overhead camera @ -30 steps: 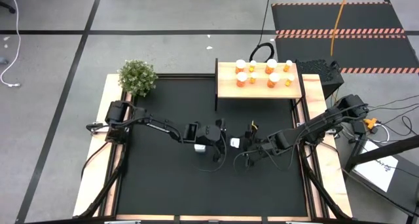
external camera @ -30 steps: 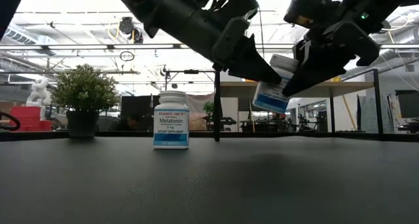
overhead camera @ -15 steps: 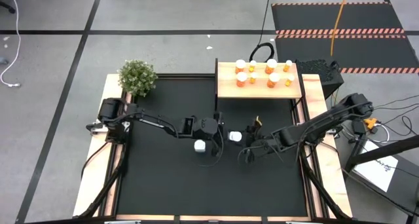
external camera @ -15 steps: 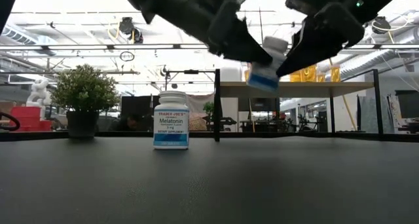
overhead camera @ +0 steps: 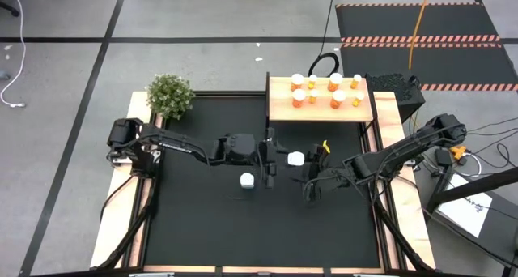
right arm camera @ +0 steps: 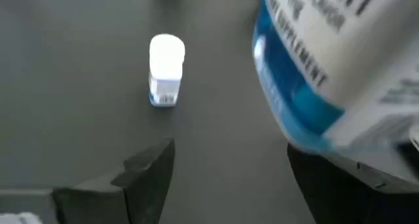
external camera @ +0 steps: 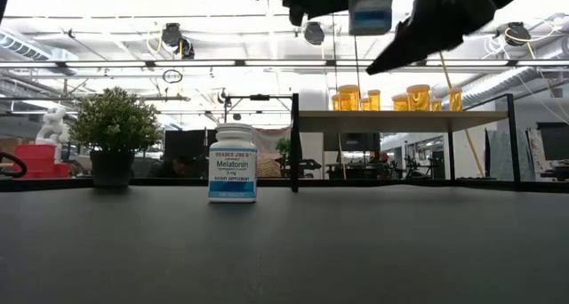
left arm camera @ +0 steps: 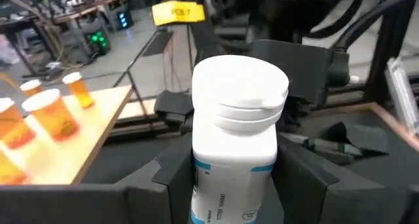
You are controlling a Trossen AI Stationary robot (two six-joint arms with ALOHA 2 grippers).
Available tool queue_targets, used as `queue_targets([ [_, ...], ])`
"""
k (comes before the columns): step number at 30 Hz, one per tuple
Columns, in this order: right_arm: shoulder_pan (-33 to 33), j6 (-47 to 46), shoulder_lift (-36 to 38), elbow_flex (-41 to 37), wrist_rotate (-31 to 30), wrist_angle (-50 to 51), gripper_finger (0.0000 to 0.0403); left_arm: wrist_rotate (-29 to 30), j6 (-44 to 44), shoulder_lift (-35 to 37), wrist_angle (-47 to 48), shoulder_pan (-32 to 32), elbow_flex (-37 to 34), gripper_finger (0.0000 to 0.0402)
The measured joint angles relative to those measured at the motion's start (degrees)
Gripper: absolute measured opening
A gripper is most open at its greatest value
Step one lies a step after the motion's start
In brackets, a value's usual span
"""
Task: Pick and place medicine bottles onto shelf by color
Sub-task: Put the right large white pill bottle on the shelf
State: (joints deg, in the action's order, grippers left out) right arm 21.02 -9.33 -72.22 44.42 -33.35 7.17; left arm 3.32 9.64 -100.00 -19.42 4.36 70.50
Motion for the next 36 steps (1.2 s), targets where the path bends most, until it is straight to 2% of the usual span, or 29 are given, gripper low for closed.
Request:
queue_targets([
  [2, 0.35, -0.09, 1.00, 0.00, -1.16, -0.21, 0.0281, -1.14, -0.60, -0.76, -3.14, -0.07, 0.00, 0.0178],
  [7, 1.76, -2.04, 5.13, -0.02, -4.48, 1.42, 0.0267, -2.08, -1.02, -0.87, -3.87, 0.11, 0.03, 0.0176],
  [14, 3.46, -1.95, 10.70, -2.39, -4.35, -0.65, 0.0251, -2.41, -2.15, -0.88, -4.86, 0.04, 0.04, 0.0174],
  [24, 3.49, 5.68, 14.73, -12.35, -1.85, -21.44, 0.0187, -5.15, -3.27, -4.71, -11.43, 0.04, 0.04, 0.0169],
  [29, 3.47, 5.91, 16.25, -14.55, -0.85, -23.61, 0.0155, -5.37, -2.78, -5.49, -12.89, 0.01, 0.04, 0.0179],
  [36, 3.45, 5.42, 16.56, -14.88, -0.72, -23.08, 0.0169, -5.85, -2.75, -5.38, -10.64, -0.80, 0.15, 0.0183],
])
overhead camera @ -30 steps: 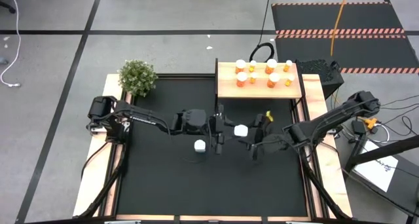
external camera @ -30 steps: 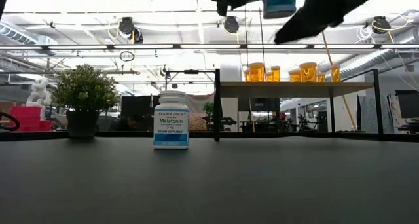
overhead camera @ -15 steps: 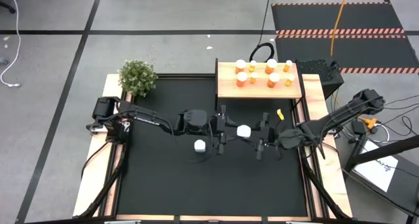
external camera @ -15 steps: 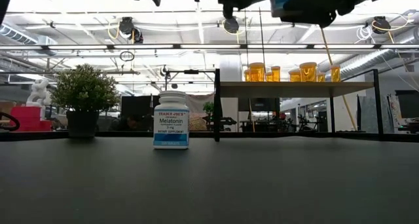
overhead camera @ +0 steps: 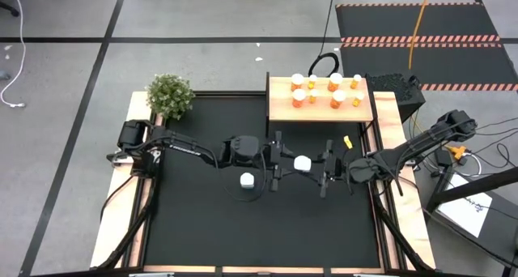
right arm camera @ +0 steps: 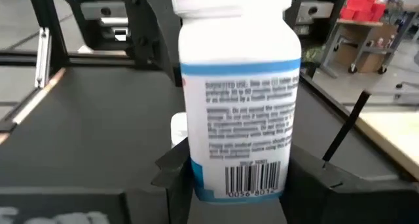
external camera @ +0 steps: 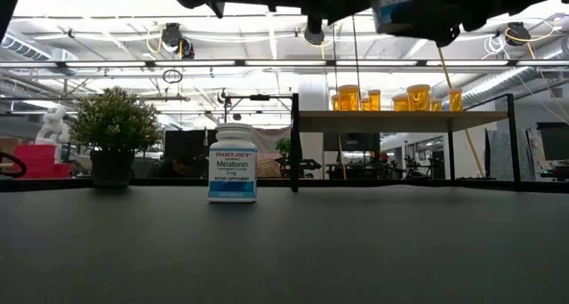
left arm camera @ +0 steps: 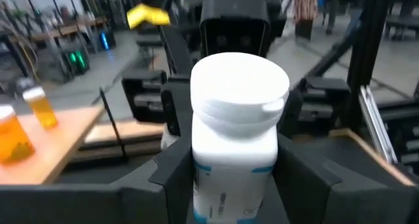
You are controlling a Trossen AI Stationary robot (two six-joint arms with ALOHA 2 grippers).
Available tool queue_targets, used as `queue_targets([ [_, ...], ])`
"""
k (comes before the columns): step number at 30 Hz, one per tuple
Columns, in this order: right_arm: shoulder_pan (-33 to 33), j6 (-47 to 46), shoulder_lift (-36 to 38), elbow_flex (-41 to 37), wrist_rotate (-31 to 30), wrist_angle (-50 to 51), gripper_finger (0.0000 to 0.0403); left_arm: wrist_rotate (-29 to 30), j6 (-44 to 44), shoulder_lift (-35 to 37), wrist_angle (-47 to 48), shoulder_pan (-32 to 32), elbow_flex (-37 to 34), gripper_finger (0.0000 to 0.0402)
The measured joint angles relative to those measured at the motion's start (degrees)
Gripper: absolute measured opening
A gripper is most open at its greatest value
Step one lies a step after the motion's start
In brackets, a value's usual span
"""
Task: Pick and place medicine bottles onto shelf by color
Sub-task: Put the right large white pill bottle on the shelf
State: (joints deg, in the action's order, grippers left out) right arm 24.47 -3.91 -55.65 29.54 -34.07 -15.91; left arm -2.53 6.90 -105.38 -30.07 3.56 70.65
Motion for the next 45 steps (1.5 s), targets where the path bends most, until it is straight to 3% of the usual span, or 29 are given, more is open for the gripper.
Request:
queue_targets([
  [7, -0.02, -5.26, -0.46, 0.02, 0.22, 4.10, 0.0170, -0.93, -0.74, 4.55, 15.62, -1.11, 0.94, 0.0241],
  [16, -0.10, -5.98, -2.71, 0.04, 1.33, 3.73, 0.0170, -0.99, 1.12, 5.79, 30.21, -0.97, 9.42, 0.0307],
  [29, -0.13, -6.36, -3.11, 0.04, 1.21, 3.28, 0.0171, -1.02, 2.74, 4.30, 40.45, -0.16, 17.03, 0.0312],
  [34, -0.20, -7.36, -3.11, 0.04, 1.74, 2.60, 0.0171, -0.98, 9.45, 2.84, 48.47, 0.06, 19.70, 0.0312],
  [45, -3.28, -7.38, -3.11, 0.04, 4.06, 2.40, 0.0171, -0.87, 7.54, 2.73, 49.13, -1.07, 22.62, 0.0312],
])
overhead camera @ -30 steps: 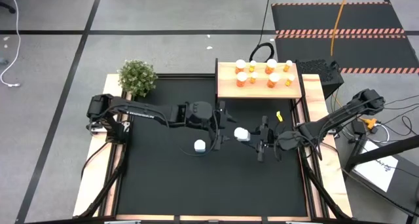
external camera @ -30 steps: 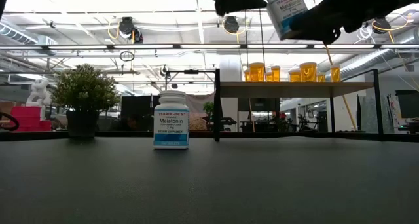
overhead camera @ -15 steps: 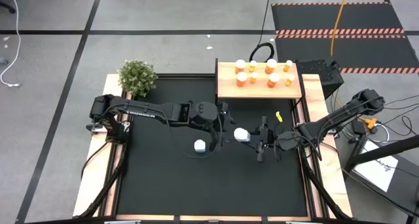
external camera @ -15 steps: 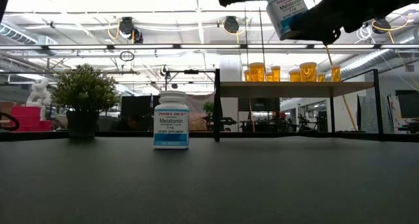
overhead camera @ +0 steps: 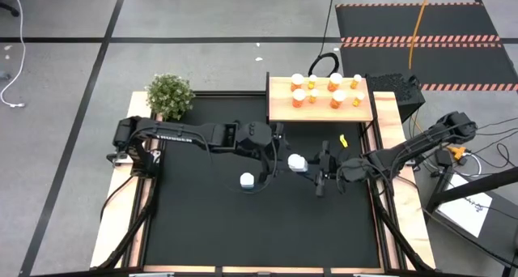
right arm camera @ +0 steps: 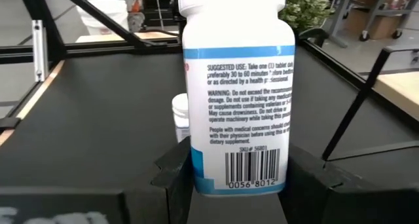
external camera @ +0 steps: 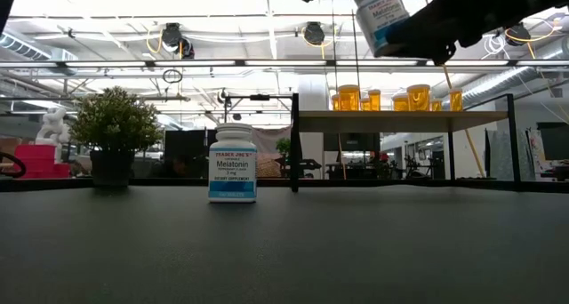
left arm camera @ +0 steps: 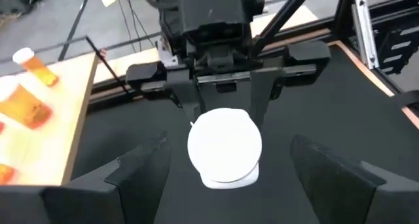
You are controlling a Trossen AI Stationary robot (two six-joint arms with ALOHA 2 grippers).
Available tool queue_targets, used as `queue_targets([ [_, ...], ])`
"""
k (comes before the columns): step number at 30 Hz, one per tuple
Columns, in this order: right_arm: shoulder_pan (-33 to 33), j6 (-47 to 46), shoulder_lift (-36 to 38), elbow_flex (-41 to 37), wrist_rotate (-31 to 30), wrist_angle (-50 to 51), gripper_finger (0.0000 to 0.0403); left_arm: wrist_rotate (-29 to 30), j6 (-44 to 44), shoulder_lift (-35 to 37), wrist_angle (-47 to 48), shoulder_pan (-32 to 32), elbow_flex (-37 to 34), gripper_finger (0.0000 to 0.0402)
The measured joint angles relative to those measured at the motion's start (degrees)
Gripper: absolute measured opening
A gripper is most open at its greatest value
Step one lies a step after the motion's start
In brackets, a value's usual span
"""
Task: Pick and place medicine bottles onto shelf by color
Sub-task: Put the right large white pill bottle on the shelf
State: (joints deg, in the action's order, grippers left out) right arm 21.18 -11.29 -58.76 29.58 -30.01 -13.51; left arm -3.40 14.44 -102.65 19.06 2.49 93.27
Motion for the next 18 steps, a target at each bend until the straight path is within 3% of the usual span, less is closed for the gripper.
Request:
queue_targets([
  [11, -3.20, 1.04, -0.11, 0.00, -0.17, -1.00, 0.0171, -0.07, -1.71, -2.88, -0.73, -2.00, -0.04, 0.0306],
  [18, -3.64, 2.52, -0.11, 0.02, -0.20, -2.26, 0.0171, -0.18, -1.11, -3.49, -3.25, -2.26, 0.04, 0.0231],
])
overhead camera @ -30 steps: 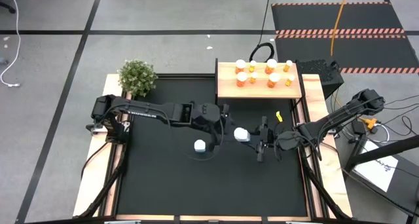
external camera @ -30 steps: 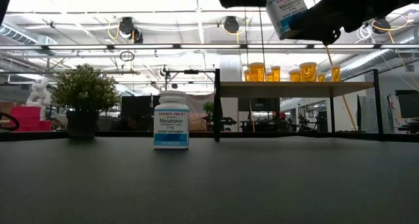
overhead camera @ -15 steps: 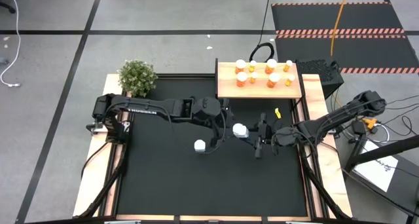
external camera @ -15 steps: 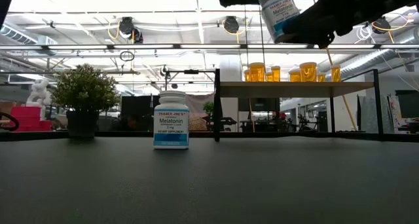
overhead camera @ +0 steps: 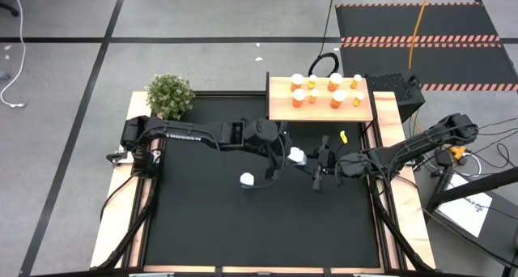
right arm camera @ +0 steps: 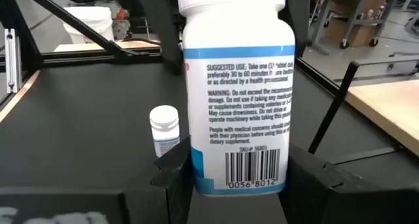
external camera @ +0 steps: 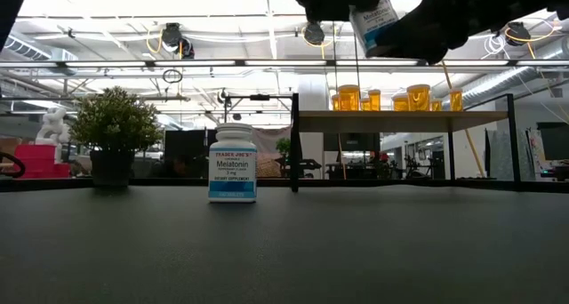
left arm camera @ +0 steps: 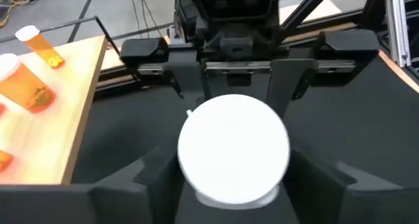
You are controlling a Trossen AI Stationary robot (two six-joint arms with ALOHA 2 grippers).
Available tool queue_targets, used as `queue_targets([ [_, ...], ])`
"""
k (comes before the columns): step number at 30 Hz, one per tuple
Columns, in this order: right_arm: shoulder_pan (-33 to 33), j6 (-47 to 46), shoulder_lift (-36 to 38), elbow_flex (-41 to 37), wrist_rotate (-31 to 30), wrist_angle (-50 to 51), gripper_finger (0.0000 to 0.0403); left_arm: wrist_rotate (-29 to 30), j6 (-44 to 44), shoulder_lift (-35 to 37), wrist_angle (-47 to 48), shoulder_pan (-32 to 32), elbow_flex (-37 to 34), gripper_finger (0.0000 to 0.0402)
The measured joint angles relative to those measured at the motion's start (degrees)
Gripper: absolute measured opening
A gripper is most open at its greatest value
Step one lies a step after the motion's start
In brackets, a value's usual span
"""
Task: Pick and place medicine bottles onto shelf by color
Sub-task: Put the right large white pill bottle on the shelf
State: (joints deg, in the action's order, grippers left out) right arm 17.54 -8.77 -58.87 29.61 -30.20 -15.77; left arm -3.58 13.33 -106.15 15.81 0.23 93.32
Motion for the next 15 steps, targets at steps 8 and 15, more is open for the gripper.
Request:
queue_targets([
  [8, 0.02, 1.66, 0.00, 0.00, -1.33, -0.63, 0.0171, -0.46, 0.12, 0.09, 0.05, -0.56, 0.00, 0.0170],
  [15, 0.61, 2.71, 0.00, 0.00, -2.01, -1.69, 0.0218, -0.42, 1.68, 0.31, 0.30, -0.98, -0.02, 0.0194],
])
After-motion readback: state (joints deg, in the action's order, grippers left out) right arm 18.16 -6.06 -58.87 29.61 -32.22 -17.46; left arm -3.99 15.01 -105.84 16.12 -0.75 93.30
